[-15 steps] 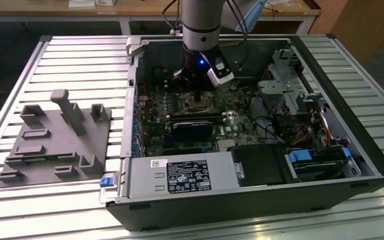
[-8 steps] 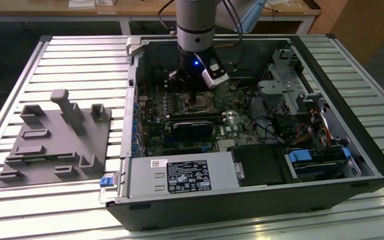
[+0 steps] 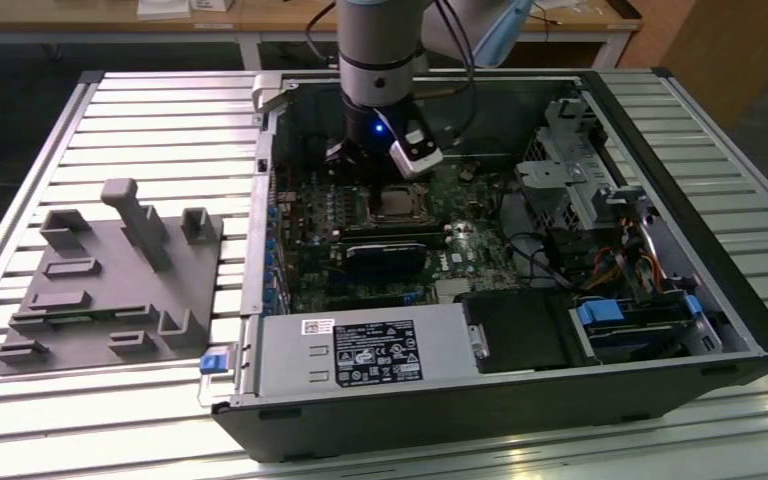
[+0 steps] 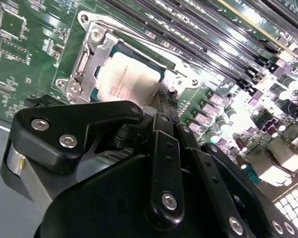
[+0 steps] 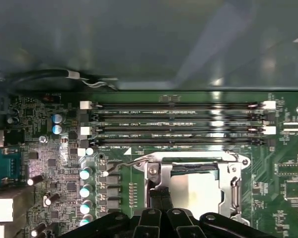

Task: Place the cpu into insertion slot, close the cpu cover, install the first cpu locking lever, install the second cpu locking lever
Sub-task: 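Close the cpu cover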

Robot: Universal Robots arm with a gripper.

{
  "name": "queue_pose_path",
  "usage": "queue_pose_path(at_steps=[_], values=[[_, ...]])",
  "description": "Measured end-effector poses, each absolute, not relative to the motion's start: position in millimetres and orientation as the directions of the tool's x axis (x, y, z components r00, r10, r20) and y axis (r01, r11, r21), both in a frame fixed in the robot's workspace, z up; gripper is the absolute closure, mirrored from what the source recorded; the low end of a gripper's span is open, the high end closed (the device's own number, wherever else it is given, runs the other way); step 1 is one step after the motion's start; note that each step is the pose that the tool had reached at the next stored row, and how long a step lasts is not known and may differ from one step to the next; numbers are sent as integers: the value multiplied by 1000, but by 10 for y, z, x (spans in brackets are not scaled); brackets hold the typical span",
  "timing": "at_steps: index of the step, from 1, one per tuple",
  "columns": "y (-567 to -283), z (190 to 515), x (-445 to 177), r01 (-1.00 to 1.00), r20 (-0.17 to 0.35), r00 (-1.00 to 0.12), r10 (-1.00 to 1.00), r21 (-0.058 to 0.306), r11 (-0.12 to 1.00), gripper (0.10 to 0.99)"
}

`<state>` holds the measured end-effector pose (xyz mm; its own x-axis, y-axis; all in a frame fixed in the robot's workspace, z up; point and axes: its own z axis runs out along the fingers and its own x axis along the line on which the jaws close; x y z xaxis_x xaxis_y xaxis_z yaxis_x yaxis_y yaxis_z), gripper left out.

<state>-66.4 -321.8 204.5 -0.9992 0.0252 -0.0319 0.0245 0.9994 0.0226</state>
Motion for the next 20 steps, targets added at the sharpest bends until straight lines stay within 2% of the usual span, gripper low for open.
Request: queue_pose_path(at_steps=[20], values=[[-3218,2005,-620,24,-32,-999,25,23,999,980]])
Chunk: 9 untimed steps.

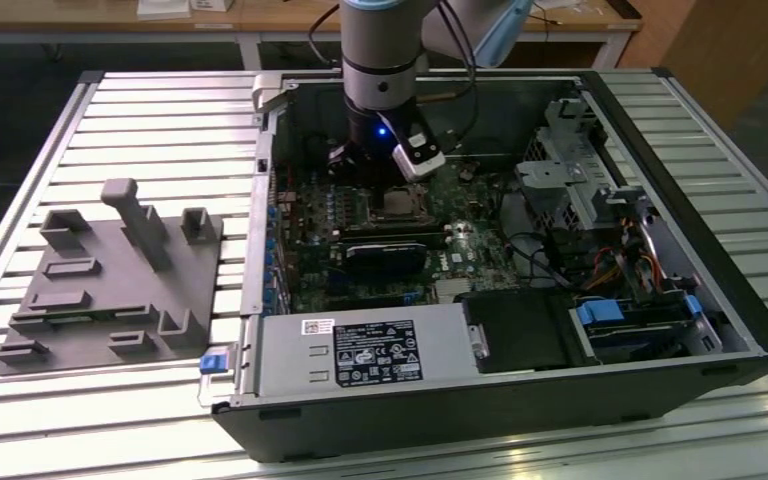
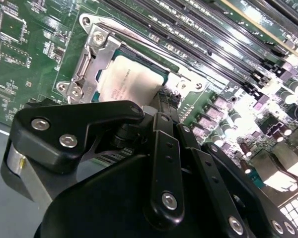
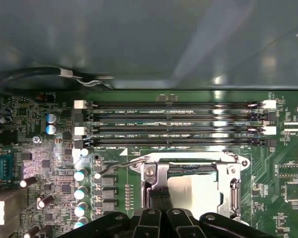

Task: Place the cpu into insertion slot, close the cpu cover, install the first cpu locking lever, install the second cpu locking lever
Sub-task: 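Close the cpu cover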

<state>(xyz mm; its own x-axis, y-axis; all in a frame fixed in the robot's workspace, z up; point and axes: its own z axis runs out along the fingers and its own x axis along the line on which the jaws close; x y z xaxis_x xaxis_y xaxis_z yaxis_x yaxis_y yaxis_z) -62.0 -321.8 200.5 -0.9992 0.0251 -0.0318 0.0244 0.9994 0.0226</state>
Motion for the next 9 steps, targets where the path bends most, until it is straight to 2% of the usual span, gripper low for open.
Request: queue_pose_path(at_steps=[9], values=[[-3218,2050,-607,24,-32,-999,25,22,999,980]])
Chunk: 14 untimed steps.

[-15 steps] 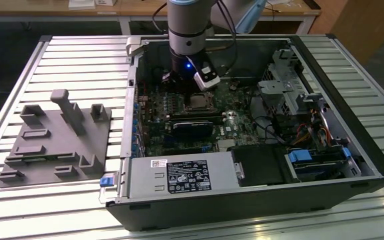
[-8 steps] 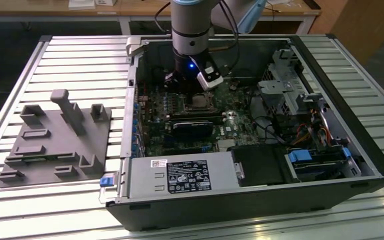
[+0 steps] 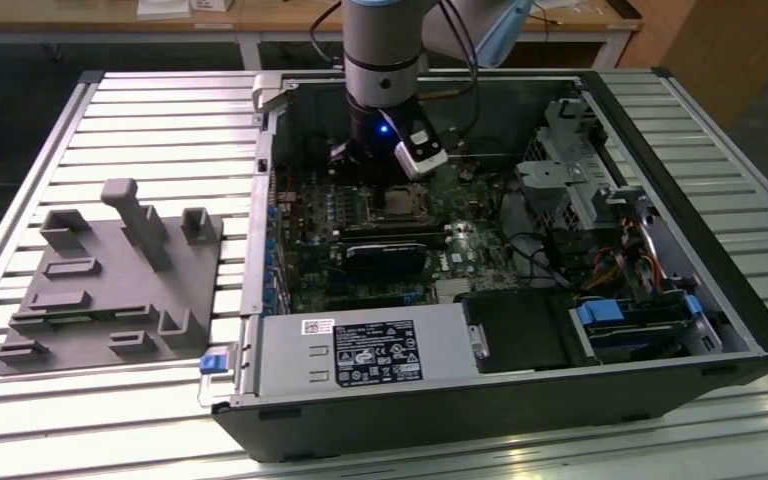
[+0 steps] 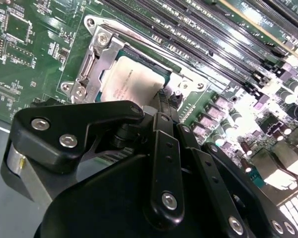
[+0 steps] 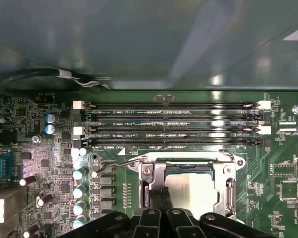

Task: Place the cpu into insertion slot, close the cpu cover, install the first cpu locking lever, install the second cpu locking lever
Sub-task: 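Close the cpu cover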

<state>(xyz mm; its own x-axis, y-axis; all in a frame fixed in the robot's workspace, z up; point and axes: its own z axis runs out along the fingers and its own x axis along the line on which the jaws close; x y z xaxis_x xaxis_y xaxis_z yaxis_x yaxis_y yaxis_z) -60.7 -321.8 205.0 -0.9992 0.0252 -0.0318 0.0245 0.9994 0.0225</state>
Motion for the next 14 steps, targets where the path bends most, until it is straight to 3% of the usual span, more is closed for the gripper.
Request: queue_pose_path(at_steps=[14], values=[[-3218,2098,-443,24,-30,-999,25,22,999,980]])
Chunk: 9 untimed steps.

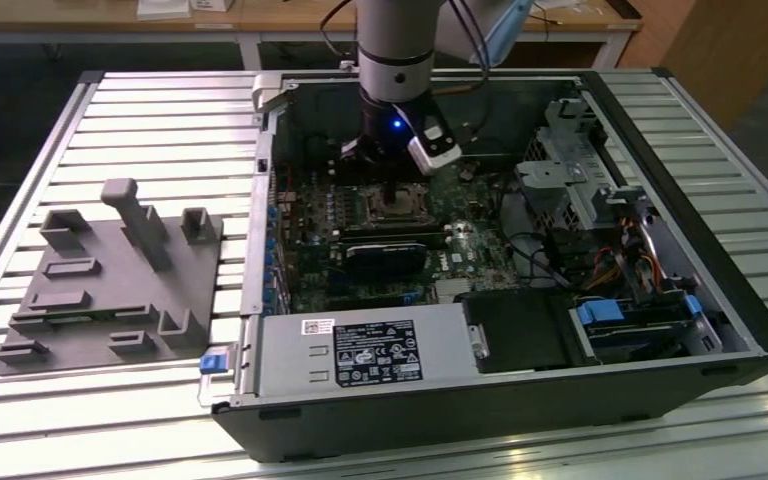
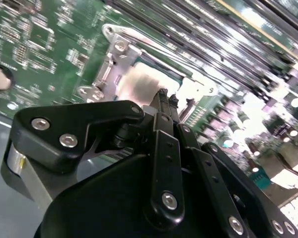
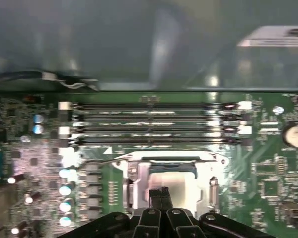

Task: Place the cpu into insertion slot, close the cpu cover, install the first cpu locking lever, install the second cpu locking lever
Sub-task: 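Close the cpu cover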

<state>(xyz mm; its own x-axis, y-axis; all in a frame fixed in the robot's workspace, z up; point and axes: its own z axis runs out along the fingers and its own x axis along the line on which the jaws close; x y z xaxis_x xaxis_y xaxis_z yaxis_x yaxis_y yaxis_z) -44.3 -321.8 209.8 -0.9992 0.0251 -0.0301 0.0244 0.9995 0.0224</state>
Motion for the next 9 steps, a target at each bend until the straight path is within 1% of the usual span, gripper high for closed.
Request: queue_pose_path(at_steps=[9], values=[[-3218,2150,-352,25,-29,-999,25,22,999,980]])
